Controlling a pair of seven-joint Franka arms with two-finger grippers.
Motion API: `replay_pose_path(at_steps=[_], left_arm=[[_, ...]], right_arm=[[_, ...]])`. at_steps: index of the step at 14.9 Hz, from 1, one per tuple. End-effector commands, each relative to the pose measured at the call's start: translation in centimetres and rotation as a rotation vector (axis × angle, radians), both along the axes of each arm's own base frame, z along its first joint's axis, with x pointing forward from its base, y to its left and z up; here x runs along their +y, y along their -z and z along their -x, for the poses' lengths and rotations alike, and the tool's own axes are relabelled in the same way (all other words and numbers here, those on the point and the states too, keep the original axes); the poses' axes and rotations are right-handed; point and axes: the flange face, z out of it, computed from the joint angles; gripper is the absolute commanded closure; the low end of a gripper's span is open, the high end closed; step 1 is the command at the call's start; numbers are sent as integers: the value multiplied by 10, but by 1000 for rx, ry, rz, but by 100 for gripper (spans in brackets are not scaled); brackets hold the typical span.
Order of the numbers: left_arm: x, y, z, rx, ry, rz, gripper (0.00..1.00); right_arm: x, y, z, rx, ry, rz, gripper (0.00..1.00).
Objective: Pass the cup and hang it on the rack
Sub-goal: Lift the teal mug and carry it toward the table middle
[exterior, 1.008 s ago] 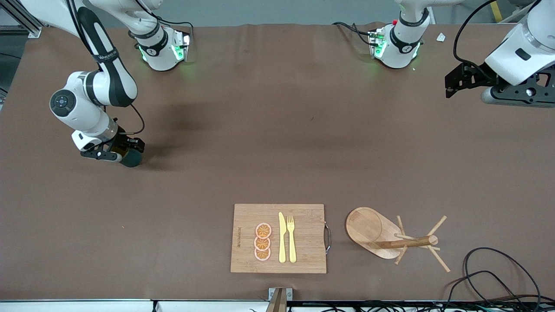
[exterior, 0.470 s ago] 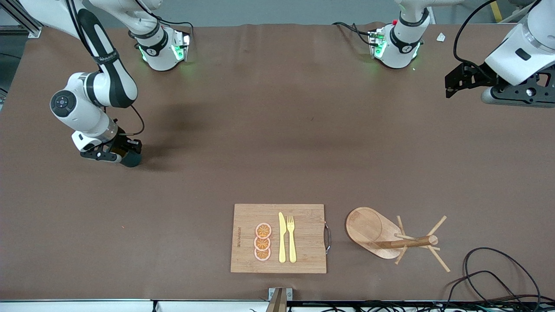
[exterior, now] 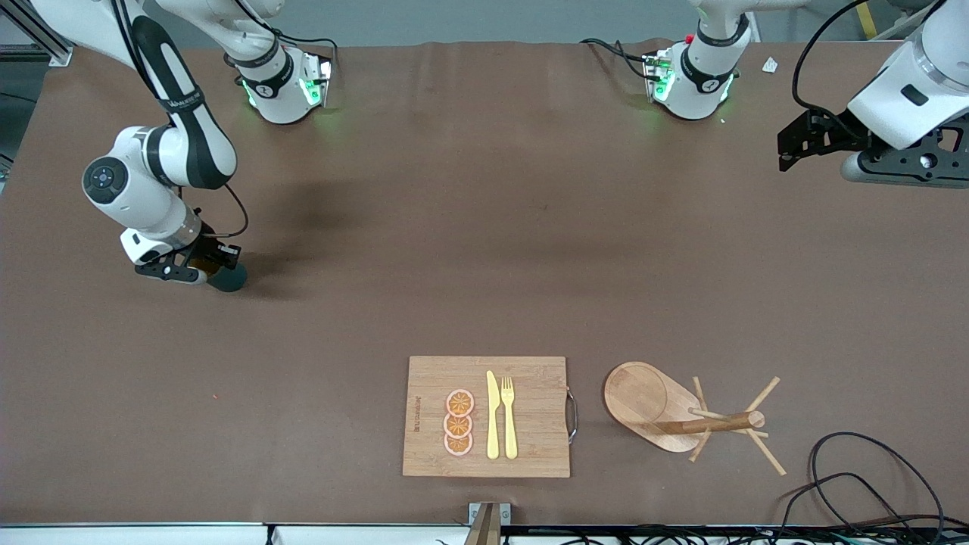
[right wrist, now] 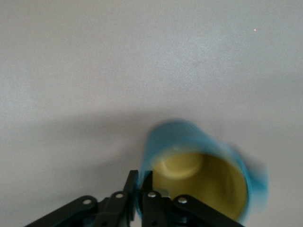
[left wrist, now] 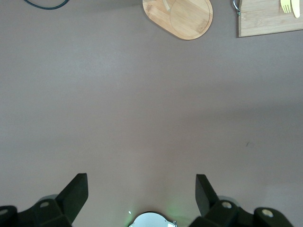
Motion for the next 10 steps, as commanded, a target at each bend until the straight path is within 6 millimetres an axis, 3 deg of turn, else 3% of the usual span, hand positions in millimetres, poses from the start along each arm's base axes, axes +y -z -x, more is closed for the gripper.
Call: replay_pose_path(at_steps=[1, 7, 10], left_arm=[[4, -7, 4, -3, 12, -10, 0], [4, -6, 3, -1, 13, -10, 0], [3, -7, 3, -3, 14, -10, 0]], right_arm=[[-1, 3, 1, -3, 6, -5, 98], [0, -5, -6, 9, 23, -9, 100], [8, -32, -23, 64, 71, -14, 100]])
